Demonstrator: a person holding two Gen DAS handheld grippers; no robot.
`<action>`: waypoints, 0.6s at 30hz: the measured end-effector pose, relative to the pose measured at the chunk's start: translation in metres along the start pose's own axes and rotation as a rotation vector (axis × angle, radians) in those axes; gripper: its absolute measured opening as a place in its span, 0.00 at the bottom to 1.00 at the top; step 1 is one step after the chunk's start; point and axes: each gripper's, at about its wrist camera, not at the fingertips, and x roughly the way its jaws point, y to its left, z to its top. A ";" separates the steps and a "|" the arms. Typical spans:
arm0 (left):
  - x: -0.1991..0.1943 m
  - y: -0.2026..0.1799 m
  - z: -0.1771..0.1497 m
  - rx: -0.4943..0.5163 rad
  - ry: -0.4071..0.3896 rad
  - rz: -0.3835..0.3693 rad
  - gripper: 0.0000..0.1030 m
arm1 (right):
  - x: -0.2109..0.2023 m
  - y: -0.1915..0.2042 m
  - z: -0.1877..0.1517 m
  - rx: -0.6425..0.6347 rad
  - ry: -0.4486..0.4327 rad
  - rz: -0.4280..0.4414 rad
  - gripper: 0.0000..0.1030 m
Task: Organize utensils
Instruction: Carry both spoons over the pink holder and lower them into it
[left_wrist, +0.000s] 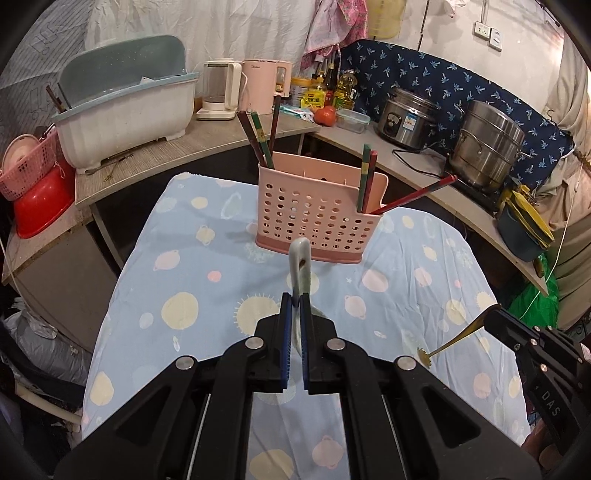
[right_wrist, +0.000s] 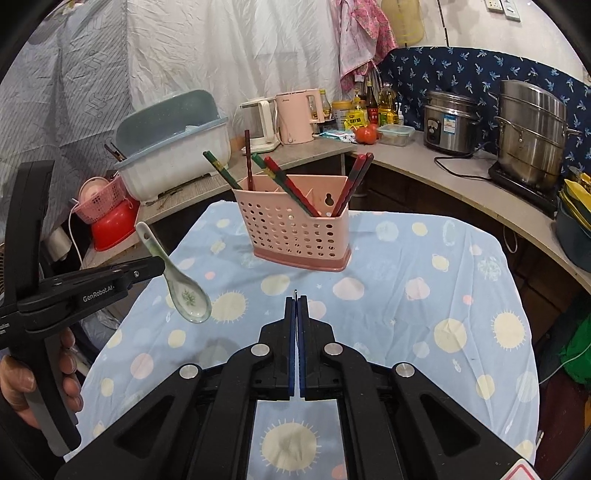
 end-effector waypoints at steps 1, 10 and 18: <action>-0.001 0.000 0.002 0.001 -0.004 0.002 0.04 | 0.000 -0.001 0.002 0.003 -0.003 0.003 0.01; -0.009 -0.001 0.046 0.038 -0.057 0.027 0.04 | -0.005 -0.005 0.060 -0.001 -0.089 0.020 0.01; -0.004 -0.006 0.113 0.073 -0.133 0.055 0.04 | 0.007 -0.001 0.128 -0.021 -0.166 0.016 0.01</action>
